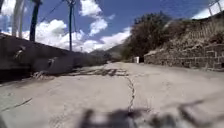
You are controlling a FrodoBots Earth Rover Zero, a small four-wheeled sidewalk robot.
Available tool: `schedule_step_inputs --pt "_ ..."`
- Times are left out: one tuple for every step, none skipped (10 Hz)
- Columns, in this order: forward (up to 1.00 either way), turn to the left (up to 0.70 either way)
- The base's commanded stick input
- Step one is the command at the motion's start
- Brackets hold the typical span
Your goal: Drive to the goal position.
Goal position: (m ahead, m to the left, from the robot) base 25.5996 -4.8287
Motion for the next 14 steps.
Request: schedule_step_inputs --pt "1.0 -0.01" --pt "1.0 -0.01" --pt "1.0 -0.01" --pt "1.0 -0.01" --pt "1.0 -0.01" --pt "1.0 -0.01" --pt "1.0 -0.01" --pt "1.0 -0.01" --pt "1.0 -0.01" --pt "1.0 -0.01" --pt "1.0 -0.01" --pt "1.0 -0.01" --pt "1.0 -0.01" --pt "1.0 -0.01"
